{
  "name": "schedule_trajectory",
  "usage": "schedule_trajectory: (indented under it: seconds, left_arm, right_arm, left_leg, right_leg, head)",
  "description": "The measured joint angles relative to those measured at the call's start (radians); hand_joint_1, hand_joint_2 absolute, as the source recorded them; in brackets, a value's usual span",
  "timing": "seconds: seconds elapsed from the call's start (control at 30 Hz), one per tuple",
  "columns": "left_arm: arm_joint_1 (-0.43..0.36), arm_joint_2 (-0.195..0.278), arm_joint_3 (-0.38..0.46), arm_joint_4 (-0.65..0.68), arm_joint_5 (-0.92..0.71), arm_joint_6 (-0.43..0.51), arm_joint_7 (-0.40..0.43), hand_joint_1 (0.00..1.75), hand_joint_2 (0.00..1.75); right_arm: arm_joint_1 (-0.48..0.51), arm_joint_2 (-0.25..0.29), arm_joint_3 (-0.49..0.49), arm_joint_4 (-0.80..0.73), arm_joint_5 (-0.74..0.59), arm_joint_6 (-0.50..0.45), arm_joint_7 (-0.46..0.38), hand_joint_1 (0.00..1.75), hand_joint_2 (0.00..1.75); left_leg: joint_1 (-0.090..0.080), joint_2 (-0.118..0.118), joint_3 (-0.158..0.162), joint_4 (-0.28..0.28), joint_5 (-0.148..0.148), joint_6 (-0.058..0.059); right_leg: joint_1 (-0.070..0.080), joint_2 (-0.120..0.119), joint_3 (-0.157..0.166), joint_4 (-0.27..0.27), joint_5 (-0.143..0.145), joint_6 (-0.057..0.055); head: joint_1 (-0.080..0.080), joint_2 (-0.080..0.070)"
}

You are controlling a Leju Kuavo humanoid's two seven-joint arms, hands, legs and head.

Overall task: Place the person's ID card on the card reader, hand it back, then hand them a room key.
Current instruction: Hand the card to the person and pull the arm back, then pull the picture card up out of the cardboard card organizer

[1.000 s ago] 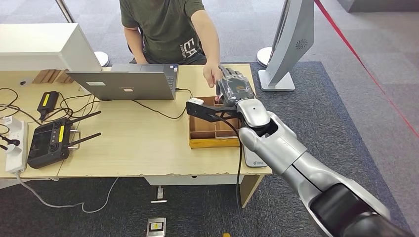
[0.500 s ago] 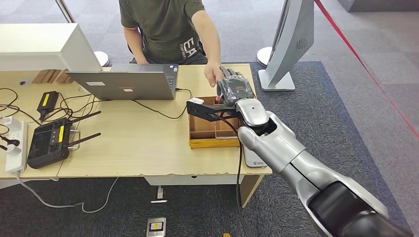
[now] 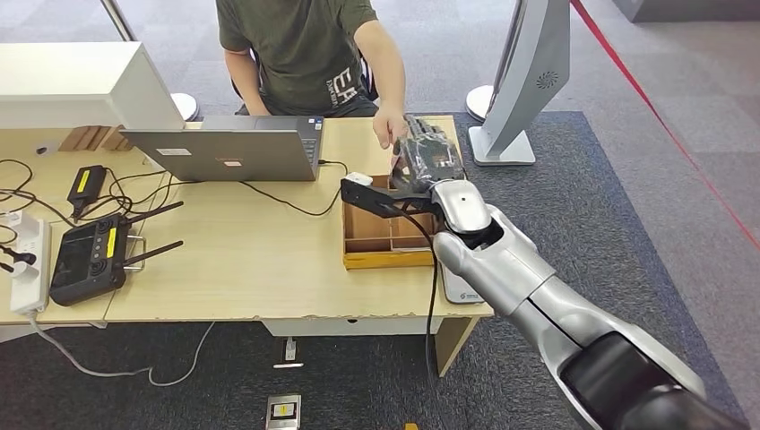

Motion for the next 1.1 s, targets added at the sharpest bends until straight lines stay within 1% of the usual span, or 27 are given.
schedule_trajectory:
  seconds: [0.13, 0.23, 0.5, 0.8, 1.1]
  left_arm:
    - [0.002, -0.001, 0.0, 0.0, -0.006, -0.001, -0.006, 0.0, 0.0]
    - [0.002, -0.002, 0.0, 0.0, -0.007, -0.002, -0.006, 0.0, 0.0]
    - [0.001, -0.002, -0.005, 0.0, -0.013, -0.001, 0.006, 0.0, 0.0]
    - [0.002, 0.002, -0.006, 0.003, -0.007, -0.001, 0.021, 0.0, 0.0]
    - [0.001, 0.003, -0.006, 0.003, -0.007, -0.001, 0.021, 0.0, 0.0]
  right_arm:
    - [0.028, -0.036, -0.017, -0.065, 0.0, 0.011, 0.018, 0.0, 0.0]
    - [0.039, -0.052, -0.025, -0.099, 0.0, 0.013, 0.019, 0.0, 0.0]
    - [0.054, -0.079, -0.04, -0.157, 0.0, 0.018, 0.021, 0.0, 0.0]
    - [0.098, -0.123, -0.079, -0.245, -0.03, 0.02, 0.029, 0.0, 0.0]
    - [0.111, -0.142, -0.097, -0.287, -0.032, 0.02, 0.029, 0.0, 0.0]
  left_leg:
    - [0.0, 0.0, 0.0, 0.0, 0.0, 0.0]
    - [0.0, 0.001, 0.0, 0.0, 0.0, 0.0]
    - [0.0, 0.001, 0.001, 0.0, 0.0, 0.0]
    - [0.0, 0.001, 0.0, 0.0, 0.0, 0.0]
    - [0.0, 0.001, 0.001, 0.0, 0.0, 0.0]
  right_leg:
    - [0.0, 0.0, 0.0, 0.0, 0.0, 0.0]
    - [0.0, 0.002, 0.0, 0.0, 0.0, 0.0]
    - [0.0, 0.002, 0.0, 0.0, 0.0, 0.0]
    - [0.0, 0.002, 0.0, 0.0, 0.0, 0.0]
    - [0.0, 0.002, 0.0, 0.0, 0.0, 0.0]
  head:
    - [0.0, 0.0]
    - [0.0, 0.0]
    - [0.0, 0.0]
    - [0.0, 0.0]
    - [0.0, 0.0]
